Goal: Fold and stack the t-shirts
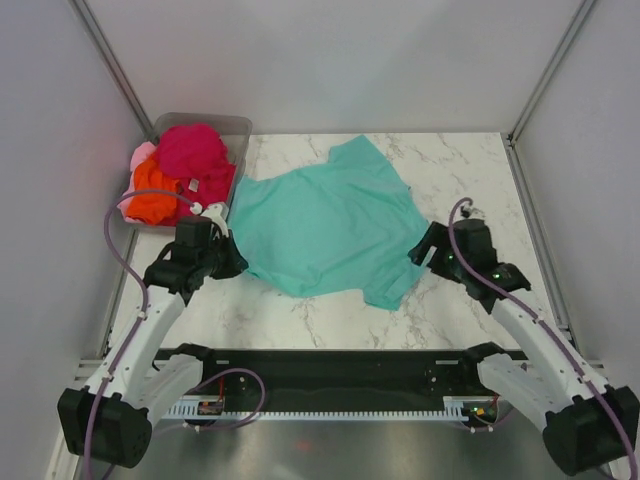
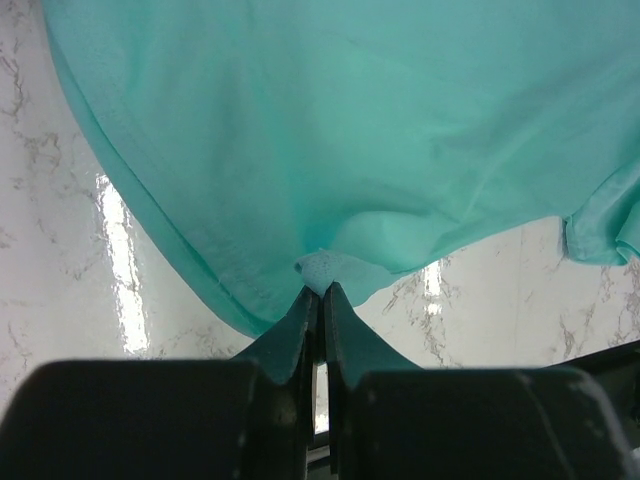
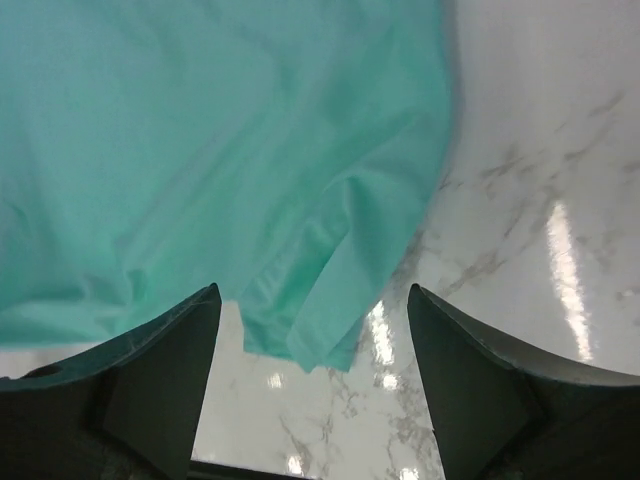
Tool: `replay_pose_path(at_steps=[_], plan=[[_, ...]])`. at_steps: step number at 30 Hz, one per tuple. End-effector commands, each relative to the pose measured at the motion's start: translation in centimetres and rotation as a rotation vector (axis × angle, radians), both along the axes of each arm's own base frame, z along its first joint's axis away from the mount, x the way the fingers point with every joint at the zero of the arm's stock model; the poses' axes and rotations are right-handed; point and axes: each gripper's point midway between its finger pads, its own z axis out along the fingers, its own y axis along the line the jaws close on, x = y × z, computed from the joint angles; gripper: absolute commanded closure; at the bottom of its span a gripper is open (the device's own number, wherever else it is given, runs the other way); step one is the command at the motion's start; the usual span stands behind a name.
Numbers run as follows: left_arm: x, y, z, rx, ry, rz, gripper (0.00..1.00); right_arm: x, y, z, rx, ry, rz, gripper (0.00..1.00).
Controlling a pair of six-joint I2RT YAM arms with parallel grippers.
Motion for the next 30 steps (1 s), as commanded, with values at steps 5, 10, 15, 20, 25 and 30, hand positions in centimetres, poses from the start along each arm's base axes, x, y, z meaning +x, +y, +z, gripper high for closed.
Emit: replay_pose_path(at_steps=[5, 10, 15, 20, 25, 30], plan=[[0.5, -0.8, 1.4, -0.038, -0.022, -0.007, 0.92, -4.7, 10.7, -7.4, -0.103, 0.17, 0.237, 0.23], [0.5, -0.9, 1.6, -0.038, -0.029, -0.007, 0.92, -4.3, 11.4, -7.7, -0.152, 0.155, 0.217, 0.27], [0.4, -1.0, 1.7, -0.039, -0.037, -0.012, 0.92, -3.9, 10.8, -7.8, -0.214, 0.173, 0.201, 0.3], [0.4, -1.1, 1.6, -0.04, -0.032, -0.017, 0.92, -4.0, 10.3, -9.8, -0.271, 0.22, 0.197, 0.34], [0.4, -1.0, 1.7, -0.037, -0.037, -0.014, 0.92, -4.8, 10.0, -10.6, -0.27, 0.251, 0.182, 0.36], [0.3, -1.1, 1.7, -0.037, -0.04, -0.015, 0.92, -5.4, 9.2, -11.1, -0.286, 0.267, 0.173, 0.39]])
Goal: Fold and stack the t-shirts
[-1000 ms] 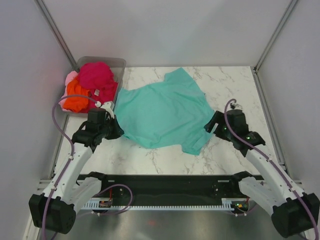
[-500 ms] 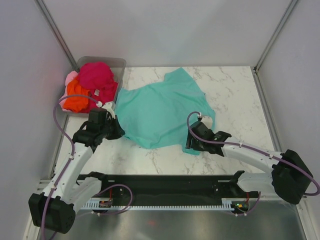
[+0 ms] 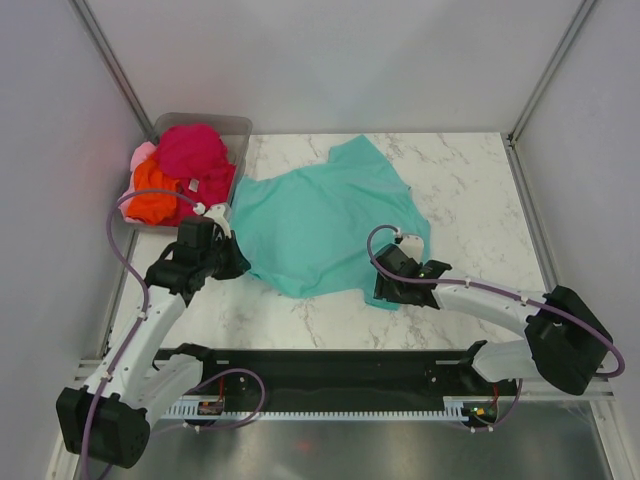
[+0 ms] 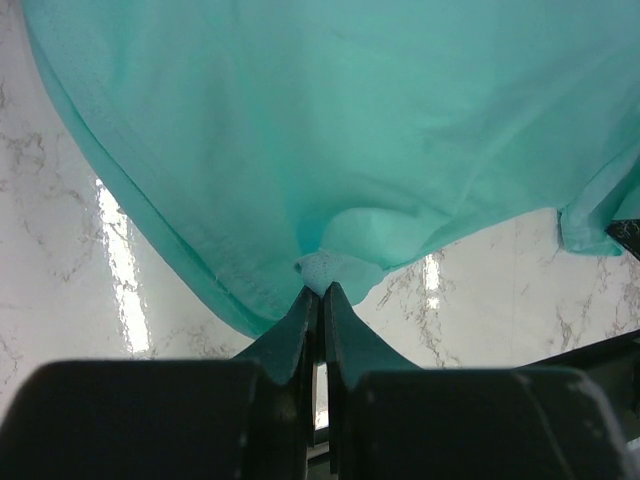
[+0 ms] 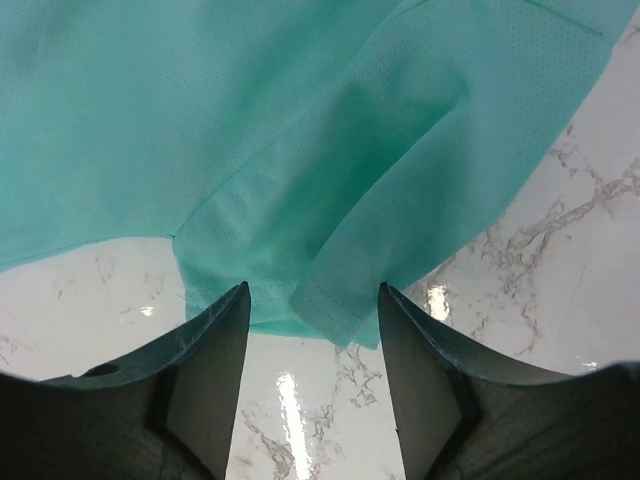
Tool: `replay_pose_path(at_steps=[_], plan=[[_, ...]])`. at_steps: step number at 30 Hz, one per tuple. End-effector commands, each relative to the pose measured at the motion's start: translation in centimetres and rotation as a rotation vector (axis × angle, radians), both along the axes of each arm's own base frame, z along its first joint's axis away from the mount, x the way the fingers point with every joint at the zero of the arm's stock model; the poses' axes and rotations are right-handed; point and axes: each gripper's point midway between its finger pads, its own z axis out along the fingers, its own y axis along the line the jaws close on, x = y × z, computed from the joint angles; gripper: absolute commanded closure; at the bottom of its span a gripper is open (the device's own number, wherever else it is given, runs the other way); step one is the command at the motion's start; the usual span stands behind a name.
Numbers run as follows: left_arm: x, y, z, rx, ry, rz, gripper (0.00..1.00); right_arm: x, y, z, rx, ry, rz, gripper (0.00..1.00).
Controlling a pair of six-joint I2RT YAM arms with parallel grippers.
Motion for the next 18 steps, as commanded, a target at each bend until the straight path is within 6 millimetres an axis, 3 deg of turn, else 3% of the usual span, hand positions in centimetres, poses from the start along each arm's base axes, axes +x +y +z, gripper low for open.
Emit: replay_pose_path(at_steps=[1, 6, 11, 14, 15, 16, 18], plan=[[0.5, -0.5, 1.8, -0.033, -0.046, 0.008, 0.92, -0.3, -0.7, -0.1, -0.016, -0.01, -0.029, 0.41], [0.5, -0.5, 1.8, -0.031, -0.048, 0.007, 0.93, -0.9, -1.1, -1.1, -0.037, 0.009, -0.034, 0.53], [0.5, -0.5, 1.9, -0.029, -0.052, 0.01, 0.93, -1.0, -1.3, -1.0, -0.031, -0.002, -0.036, 0.61], [0.5, -0.5, 1.8, -0.029, -0.049, 0.01, 0.93, -1.0, -1.3, -0.9, -0.036, -0.004, -0.029, 0.78], [0.5, -0.5, 1.8, -0.028, -0.046, 0.01, 0.93, -0.9, -1.4, -0.9, -0.04, -0.005, -0.03, 0.9], [0.5, -0.5, 1.8, -0.027, -0.047, 0.012, 0.93, -0.8, -1.2, -0.5, -0.034, -0.012, -0.029, 0.96], [0.5, -0.4, 2.0, -0.025, -0.054, 0.013, 0.94, -0.8, -2.0, 0.1, -0.06, -0.022, -0.042, 1.0]])
